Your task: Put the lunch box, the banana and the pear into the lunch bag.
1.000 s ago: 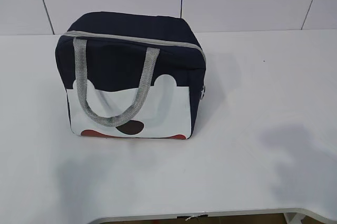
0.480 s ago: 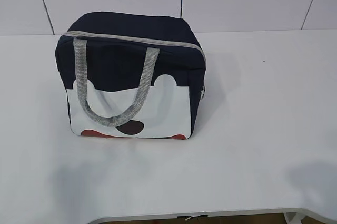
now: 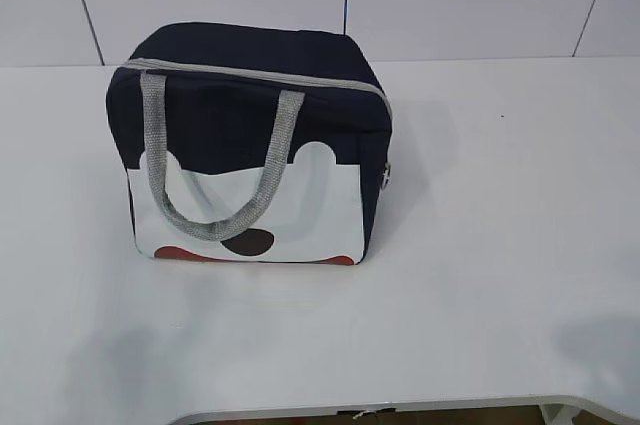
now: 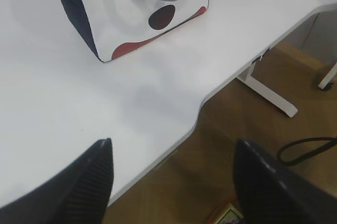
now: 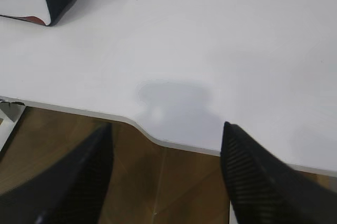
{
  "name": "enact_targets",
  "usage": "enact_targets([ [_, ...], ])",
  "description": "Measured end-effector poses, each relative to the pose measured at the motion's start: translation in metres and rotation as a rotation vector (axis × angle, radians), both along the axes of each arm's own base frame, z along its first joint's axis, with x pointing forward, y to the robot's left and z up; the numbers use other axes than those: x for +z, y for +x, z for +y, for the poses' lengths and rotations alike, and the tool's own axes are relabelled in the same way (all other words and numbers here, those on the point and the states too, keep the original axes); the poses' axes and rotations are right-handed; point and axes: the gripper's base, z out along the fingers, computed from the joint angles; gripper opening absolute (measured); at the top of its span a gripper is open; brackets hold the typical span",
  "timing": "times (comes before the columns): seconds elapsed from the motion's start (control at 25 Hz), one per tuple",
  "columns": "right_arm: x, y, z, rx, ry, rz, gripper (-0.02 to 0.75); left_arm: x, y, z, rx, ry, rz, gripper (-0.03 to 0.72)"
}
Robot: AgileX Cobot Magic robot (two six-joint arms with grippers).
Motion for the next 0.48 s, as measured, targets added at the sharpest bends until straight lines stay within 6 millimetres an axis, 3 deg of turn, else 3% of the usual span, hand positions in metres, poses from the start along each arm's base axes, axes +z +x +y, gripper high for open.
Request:
enact_targets([
  [0.48,0.0002,0.0001,0.0000,-0.002,0.002,-0.002,0.526,0.0000,0.0000,0.0000,0.000,0.000,0.000,0.488],
])
